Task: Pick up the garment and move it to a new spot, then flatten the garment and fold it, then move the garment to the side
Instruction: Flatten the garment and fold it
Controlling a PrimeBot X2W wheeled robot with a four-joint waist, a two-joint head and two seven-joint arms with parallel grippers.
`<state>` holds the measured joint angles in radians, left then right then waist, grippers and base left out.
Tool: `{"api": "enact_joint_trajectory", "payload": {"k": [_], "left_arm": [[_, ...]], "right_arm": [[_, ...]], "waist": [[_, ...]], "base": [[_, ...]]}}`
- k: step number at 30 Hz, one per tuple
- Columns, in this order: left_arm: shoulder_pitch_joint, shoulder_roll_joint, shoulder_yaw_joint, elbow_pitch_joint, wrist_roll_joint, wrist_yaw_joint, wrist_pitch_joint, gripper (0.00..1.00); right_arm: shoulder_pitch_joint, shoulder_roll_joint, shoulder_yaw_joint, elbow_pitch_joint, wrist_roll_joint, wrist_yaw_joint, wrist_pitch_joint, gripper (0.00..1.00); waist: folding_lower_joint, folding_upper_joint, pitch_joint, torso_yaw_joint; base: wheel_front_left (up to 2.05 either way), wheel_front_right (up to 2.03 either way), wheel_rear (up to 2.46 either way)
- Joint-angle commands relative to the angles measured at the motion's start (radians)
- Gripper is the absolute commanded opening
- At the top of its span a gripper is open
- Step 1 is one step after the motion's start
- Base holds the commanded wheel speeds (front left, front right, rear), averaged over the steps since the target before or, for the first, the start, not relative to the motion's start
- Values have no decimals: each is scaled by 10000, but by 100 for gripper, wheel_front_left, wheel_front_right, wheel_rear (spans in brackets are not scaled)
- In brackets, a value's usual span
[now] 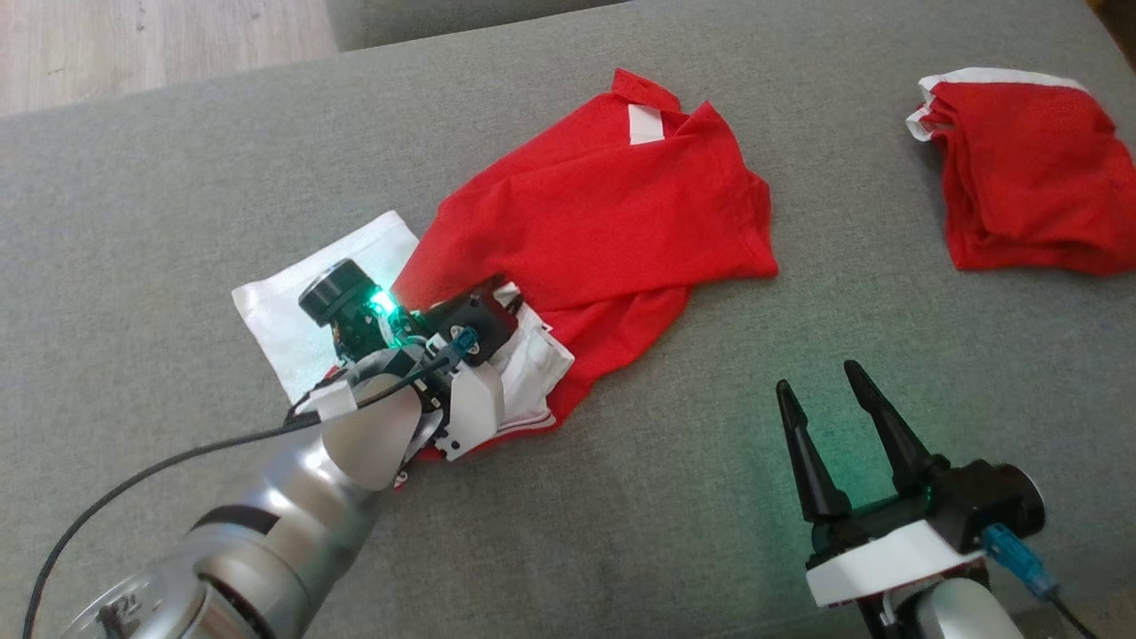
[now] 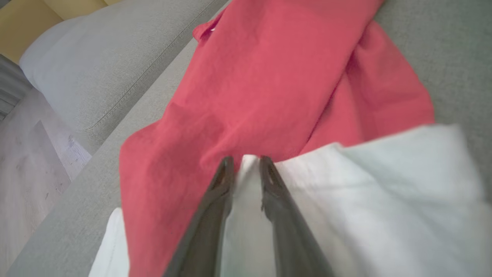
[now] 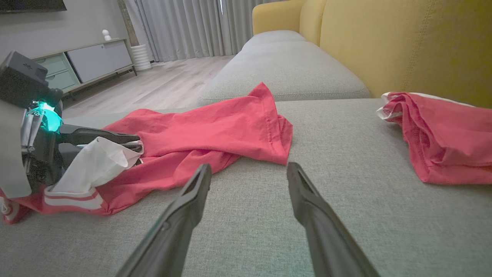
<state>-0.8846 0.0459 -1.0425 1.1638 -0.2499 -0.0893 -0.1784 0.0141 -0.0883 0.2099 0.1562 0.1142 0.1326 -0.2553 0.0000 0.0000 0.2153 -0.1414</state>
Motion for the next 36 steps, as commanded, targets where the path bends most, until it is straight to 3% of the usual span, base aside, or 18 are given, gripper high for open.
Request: {"api": "enact_joint_trajectory", "payload": {"k": [1, 3, 5, 8, 14, 21, 26, 28, 29, 30, 36], "left_arm": [[-355, 90, 107, -62, -90, -20, -106, 35], [-304, 83, 88, 6, -164, -57, -75, 22], [-284, 78, 62, 76, -216, -78, -58, 24], [-273, 71, 30, 191, -297, -107, -9, 0], [-307, 58, -52, 84, -370, -48, -311, 0], [-35, 171, 275, -1184, -582, 678, -792, 0], [822, 1207, 1123, -3906, -750, 1701, -828, 0], [1414, 1803, 1573, -5335, -863, 2061, -830, 0], [2044, 2451, 1978, -6647, -953, 2404, -830, 0], [2044, 2451, 1978, -6647, -953, 2404, -830, 0], [3502, 4338, 2892, -9662, -1152, 3437, -670, 0]], "right_arm": [[-71, -58, 152, -319, 4, -19, -65, 100], [-88, -36, 167, -316, -7, -19, -65, 100], [-116, -26, 198, -314, -7, -19, -65, 100], [-163, -22, 235, -327, -2, -19, -65, 100], [-142, -81, 191, -370, 26, -19, -65, 100], [-483, -294, 134, -426, 69, -19, -65, 100], [-1131, -945, 44, 97, 370, -19, -65, 100], [-1353, -1331, 11, 556, 512, -19, -65, 100], [-1469, -1674, -42, 1071, 662, -19, -56, 100], [-1469, -1674, -42, 1071, 662, -19, -56, 100], [-1468, -2243, -94, 1919, 1070, -19, -15, 100]], "waist": [[0, 0, -8, 27], [0, 0, -14, 52], [0, 0, -9, 69], [0, 0, 8, 78], [0, 0, -46, 154], [0, 0, -309, 656], [0, 0, -411, 1268], [0, 0, -460, 1574], [0, 0, -533, 1853], [0, 0, -533, 1853], [0, 0, -710, 2481]], "base": [[0, 0, 0], [0, 0, 0], [0, 0, 0], [0, 0, 0], [0, 0, 0], [0, 0, 0], [0, 0, 0], [0, 0, 0], [0, 0, 0], [0, 0, 0], [0, 0, 0]]}}
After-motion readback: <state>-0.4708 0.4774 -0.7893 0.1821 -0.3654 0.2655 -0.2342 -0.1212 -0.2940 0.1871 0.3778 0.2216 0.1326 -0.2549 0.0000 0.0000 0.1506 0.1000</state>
